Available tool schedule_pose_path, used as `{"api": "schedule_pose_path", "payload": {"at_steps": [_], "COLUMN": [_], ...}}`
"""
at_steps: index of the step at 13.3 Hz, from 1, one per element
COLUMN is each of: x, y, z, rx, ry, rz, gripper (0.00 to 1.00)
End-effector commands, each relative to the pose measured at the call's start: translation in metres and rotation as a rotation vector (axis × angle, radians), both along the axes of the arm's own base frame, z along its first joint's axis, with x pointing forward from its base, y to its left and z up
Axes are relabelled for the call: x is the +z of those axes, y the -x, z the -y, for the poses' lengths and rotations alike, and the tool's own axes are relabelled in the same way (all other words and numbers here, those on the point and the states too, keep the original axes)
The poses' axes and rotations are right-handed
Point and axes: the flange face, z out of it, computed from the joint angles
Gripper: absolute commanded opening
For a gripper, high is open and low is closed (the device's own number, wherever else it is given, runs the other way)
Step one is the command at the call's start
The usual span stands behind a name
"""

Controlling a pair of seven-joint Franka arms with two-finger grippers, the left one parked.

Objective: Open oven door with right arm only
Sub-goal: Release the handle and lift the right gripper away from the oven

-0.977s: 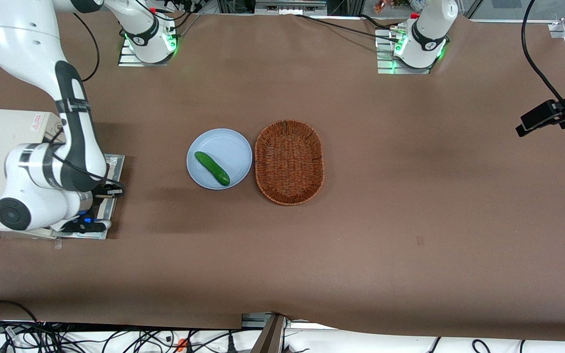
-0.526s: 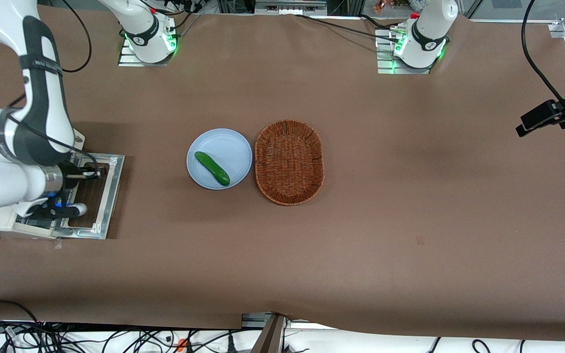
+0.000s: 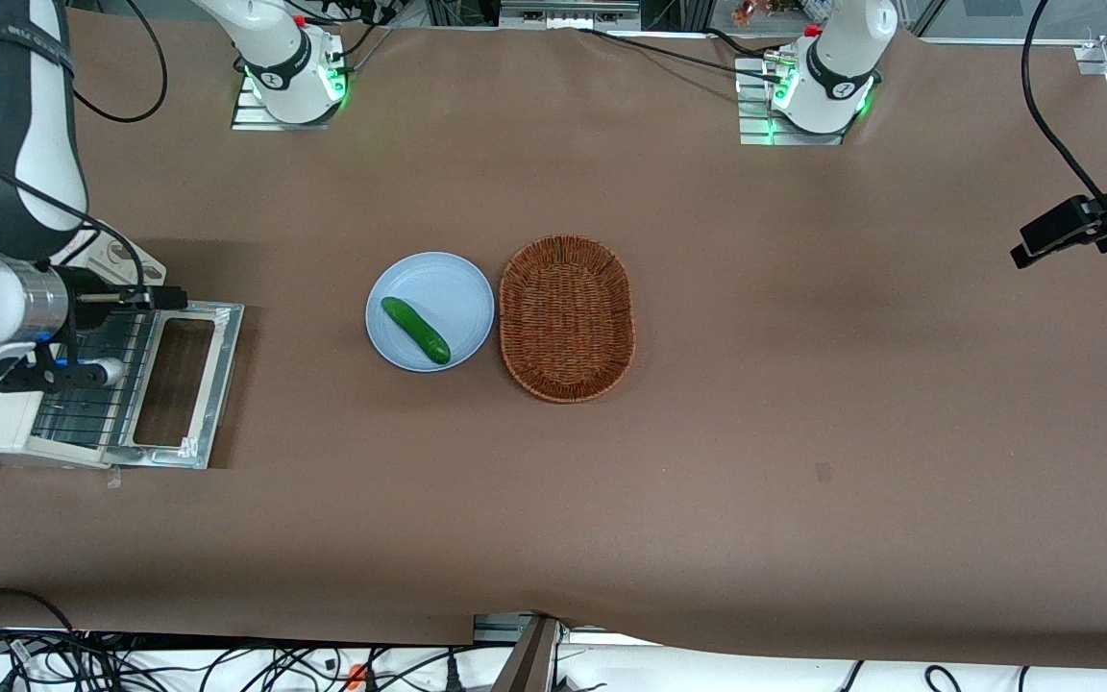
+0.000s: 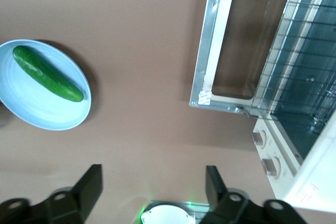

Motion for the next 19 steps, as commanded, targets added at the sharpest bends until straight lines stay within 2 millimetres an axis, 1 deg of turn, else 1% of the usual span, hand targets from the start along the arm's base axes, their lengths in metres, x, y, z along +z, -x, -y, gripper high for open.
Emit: {"api": "schedule_pose_path", "payload": {"at_steps": [1, 2, 5, 8, 10, 11, 13, 16, 19], "x": [0.036, 0.05, 0.074, 0.126, 0.147, 0.154, 0.157, 0.15, 0.146], "y": [0.01, 0.012, 0.015, 0.03, 0.031, 0.032, 0.035, 0.039, 0.032], "z": [0.004, 0.004, 0.011, 0.012, 0.013, 0.013, 0.016, 0.021, 0.021], "rx": [0.024, 0.024, 0.011, 0.009, 0.011, 0.009, 0.006, 0.003, 0.004], "ry": [0.037, 0.039, 0.044, 0.057, 0.062, 0.056, 0.055, 0.059, 0.063], "rz": [-0.008, -0.002, 0.015, 0.124, 0.216, 0.248, 0.271, 0.318, 0.338], "gripper": [1.0, 1.0, 1.0, 1.0, 1.0, 1.0, 1.0, 1.0, 1.0]}}
